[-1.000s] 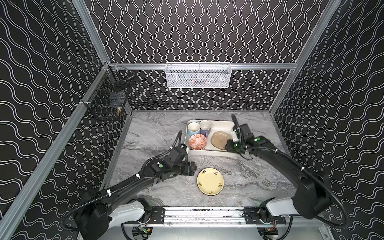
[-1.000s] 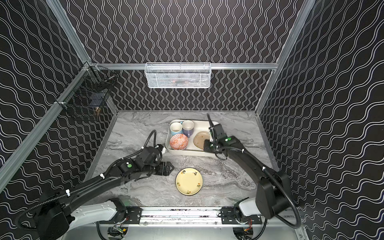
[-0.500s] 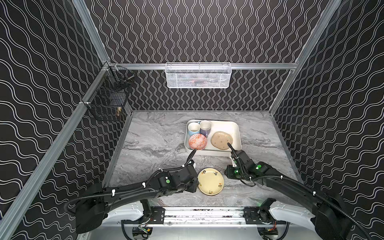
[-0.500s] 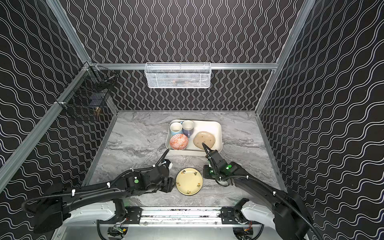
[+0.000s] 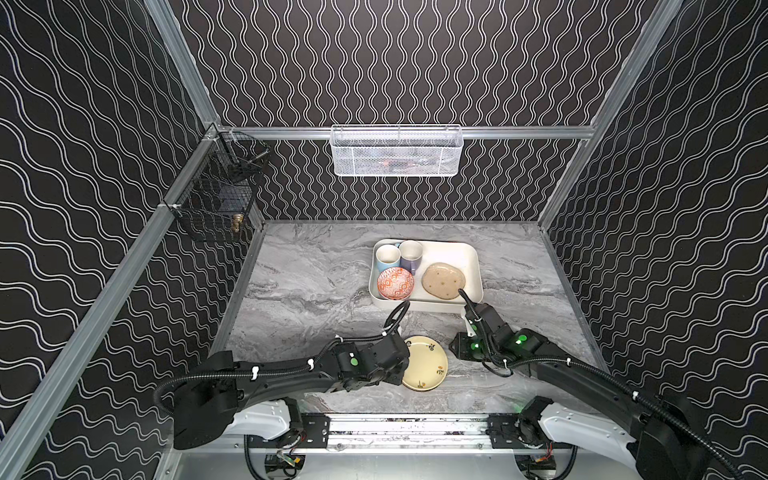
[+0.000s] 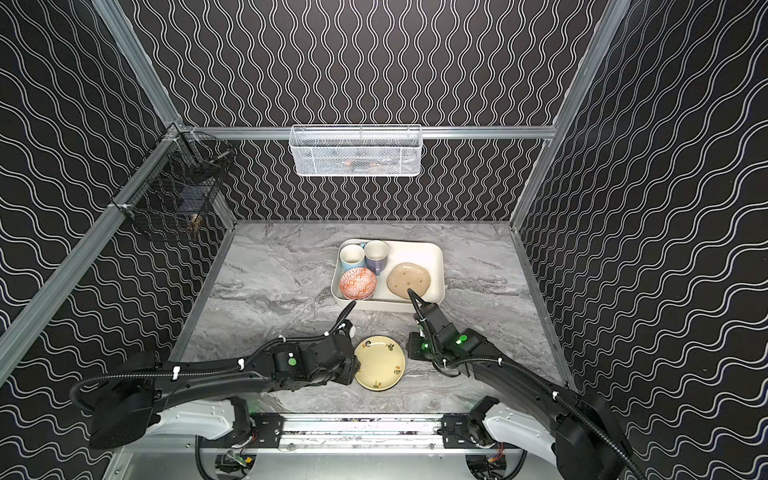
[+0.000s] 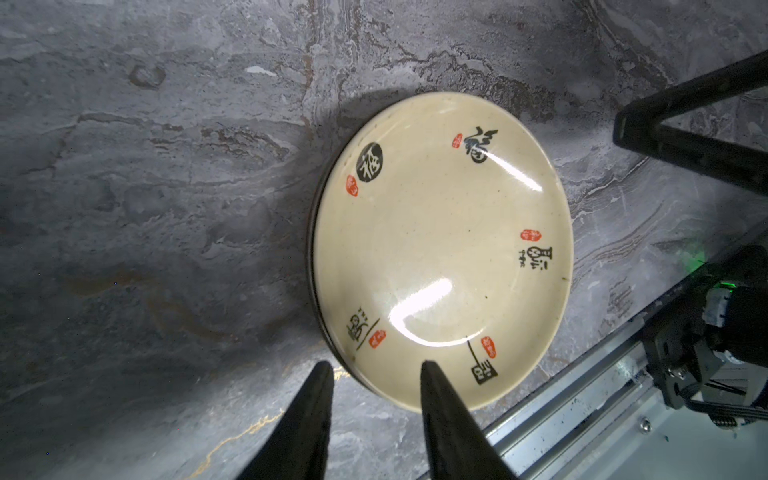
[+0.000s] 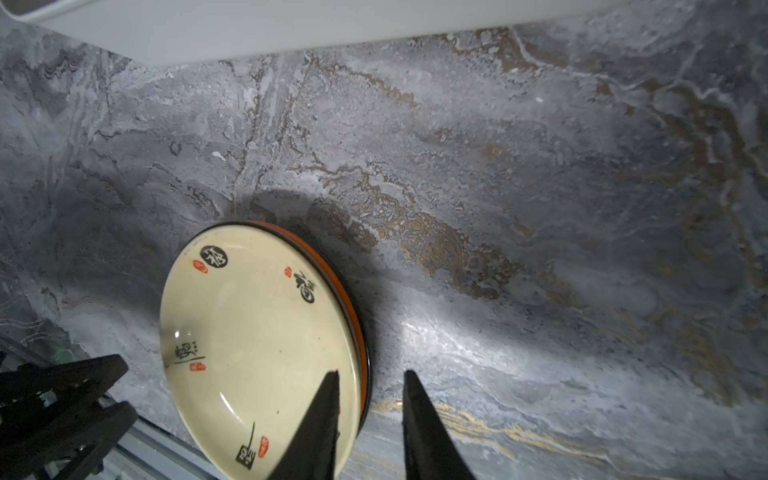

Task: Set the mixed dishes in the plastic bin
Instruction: 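Hold the plate stack with the left gripper while the right grips the cream plate rim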

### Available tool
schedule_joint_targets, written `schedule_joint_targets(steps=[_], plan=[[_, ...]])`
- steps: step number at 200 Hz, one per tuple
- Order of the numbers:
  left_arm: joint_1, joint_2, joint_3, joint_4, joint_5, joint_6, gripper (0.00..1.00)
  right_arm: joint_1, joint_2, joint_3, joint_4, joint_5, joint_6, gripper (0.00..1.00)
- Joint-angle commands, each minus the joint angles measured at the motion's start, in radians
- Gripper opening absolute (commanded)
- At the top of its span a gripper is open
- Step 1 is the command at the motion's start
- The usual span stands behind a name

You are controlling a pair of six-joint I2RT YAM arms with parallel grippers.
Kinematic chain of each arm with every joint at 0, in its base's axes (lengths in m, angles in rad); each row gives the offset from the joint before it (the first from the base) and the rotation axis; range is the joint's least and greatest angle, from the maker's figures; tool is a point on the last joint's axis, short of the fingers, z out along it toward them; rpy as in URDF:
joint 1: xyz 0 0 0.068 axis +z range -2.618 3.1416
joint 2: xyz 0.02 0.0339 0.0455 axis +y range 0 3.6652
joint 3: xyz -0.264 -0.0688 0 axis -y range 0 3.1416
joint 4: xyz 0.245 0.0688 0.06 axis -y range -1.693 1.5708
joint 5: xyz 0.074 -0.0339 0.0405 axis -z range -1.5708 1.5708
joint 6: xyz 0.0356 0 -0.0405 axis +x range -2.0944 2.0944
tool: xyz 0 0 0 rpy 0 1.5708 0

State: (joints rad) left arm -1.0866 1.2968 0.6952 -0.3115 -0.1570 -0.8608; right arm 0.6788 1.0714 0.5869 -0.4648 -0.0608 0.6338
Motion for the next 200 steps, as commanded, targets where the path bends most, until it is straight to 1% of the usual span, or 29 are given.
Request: schedule_joint_targets(steps=[1,88,155,200], plan=[[-0.001,0.023,0.01,0.019,-0.018,-0.008,0.39,0.001,0.01,-0.002,0.028,0.012,-0.011,0.29],[-0.001,0.104,0.05,0.026,-0.018,0.013,0.37,-0.002,0.03,-0.006,0.029,0.026,-0.026,0.29],[-0.001,0.076,0.049,-0.005,-0.051,0.002,0.37,-0.005,0.007,-0.004,0.015,0.03,-0.032,0.3],[0.0,0.105,0.044,0.006,-0.044,0.002,0.35,-0.007,0.007,0.004,0.008,0.031,-0.038,0.31]])
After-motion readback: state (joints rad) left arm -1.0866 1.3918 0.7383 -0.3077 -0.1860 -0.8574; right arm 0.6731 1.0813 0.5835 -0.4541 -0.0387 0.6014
